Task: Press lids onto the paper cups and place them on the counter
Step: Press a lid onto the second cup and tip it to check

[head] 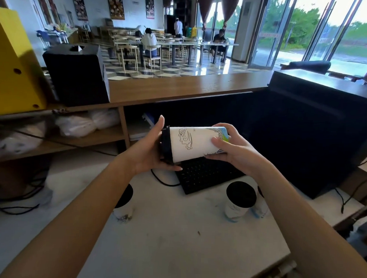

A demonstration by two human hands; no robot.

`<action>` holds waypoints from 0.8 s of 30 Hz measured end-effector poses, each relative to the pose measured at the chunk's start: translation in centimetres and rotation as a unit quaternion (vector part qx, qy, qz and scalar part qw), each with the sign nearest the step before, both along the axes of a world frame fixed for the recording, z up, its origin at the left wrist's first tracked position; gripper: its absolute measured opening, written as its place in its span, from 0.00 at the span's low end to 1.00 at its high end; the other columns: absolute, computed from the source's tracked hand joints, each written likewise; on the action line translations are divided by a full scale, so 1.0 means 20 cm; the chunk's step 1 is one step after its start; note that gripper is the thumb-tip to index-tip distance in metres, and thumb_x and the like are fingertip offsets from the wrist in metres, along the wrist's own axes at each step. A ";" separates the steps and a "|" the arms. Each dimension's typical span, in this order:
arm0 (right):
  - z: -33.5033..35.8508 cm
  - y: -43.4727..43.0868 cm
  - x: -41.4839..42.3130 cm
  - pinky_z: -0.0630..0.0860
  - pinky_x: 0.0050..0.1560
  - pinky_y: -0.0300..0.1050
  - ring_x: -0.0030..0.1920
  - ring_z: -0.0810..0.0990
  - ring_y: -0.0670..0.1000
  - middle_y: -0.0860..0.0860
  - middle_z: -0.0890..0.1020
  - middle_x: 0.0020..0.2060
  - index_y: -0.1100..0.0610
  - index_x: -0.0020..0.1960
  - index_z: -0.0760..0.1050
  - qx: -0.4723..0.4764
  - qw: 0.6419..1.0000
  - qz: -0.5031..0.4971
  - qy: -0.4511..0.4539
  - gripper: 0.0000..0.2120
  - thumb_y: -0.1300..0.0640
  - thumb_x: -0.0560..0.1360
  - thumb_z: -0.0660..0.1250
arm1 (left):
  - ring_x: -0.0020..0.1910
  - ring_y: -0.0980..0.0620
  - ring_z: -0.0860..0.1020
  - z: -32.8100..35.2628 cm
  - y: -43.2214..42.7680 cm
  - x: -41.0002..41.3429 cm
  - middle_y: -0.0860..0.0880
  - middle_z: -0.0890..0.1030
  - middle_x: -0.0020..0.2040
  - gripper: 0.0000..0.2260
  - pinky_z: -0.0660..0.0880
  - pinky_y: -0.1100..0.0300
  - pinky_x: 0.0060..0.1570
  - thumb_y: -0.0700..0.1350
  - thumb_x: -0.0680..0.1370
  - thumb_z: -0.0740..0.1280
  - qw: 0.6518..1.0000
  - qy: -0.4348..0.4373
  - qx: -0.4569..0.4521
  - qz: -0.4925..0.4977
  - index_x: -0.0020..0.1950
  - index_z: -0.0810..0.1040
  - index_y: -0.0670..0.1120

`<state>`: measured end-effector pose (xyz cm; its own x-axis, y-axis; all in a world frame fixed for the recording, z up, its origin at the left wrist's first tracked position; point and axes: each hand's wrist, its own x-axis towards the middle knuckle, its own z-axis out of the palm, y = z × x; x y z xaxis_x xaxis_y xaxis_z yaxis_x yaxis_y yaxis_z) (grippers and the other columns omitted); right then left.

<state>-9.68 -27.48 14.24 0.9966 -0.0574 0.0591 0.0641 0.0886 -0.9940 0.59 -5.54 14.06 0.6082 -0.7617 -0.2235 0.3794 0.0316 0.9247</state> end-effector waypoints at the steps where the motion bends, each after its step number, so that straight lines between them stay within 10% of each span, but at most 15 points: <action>1: 0.00 0.00 0.00 0.80 0.54 0.52 0.56 0.79 0.53 0.52 0.76 0.54 0.54 0.66 0.65 -0.023 1.000 0.002 -0.005 0.23 0.58 0.73 0.67 | 0.59 0.43 0.79 0.00 -0.01 -0.01 0.44 0.80 0.60 0.31 0.78 0.41 0.48 0.67 0.67 0.64 1.000 0.005 0.010 0.009 0.64 0.76 0.51; 8: -0.02 -0.03 -0.01 0.78 0.57 0.55 0.59 0.77 0.52 0.51 0.77 0.56 0.52 0.66 0.67 -0.025 0.999 -0.003 0.024 0.19 0.55 0.76 0.64 | 0.51 0.47 0.79 0.01 -0.08 -0.07 0.45 0.77 0.56 0.14 0.78 0.55 0.36 0.45 0.75 0.68 0.986 -0.118 0.028 0.113 0.58 0.69 0.53; 15: -0.02 -0.01 -0.01 0.82 0.44 0.48 0.45 0.83 0.51 0.54 0.82 0.49 0.53 0.61 0.73 -0.105 0.985 -0.033 0.137 0.26 0.35 0.74 0.56 | 0.59 0.51 0.74 -0.05 -0.06 -0.12 0.50 0.69 0.61 0.27 0.80 0.59 0.49 0.47 0.69 0.74 0.883 -0.448 0.064 0.128 0.63 0.65 0.56; 20: -0.02 -0.01 0.00 0.80 0.40 0.43 0.46 0.81 0.50 0.55 0.80 0.51 0.57 0.61 0.72 -0.072 0.989 -0.042 0.119 0.24 0.41 0.74 0.63 | 0.65 0.53 0.69 -0.09 -0.05 -0.11 0.51 0.66 0.68 0.34 0.76 0.66 0.52 0.54 0.65 0.72 0.874 -0.475 0.030 0.098 0.67 0.62 0.55; 24: -0.05 -0.01 0.00 0.82 0.44 0.45 0.51 0.81 0.51 0.55 0.79 0.52 0.58 0.61 0.69 -0.058 0.993 -0.069 0.070 0.20 0.49 0.74 0.66 | 0.67 0.56 0.68 -0.12 -0.02 -0.06 0.54 0.61 0.73 0.34 0.74 0.62 0.58 0.52 0.69 0.72 0.935 -0.349 0.041 0.044 0.70 0.59 0.65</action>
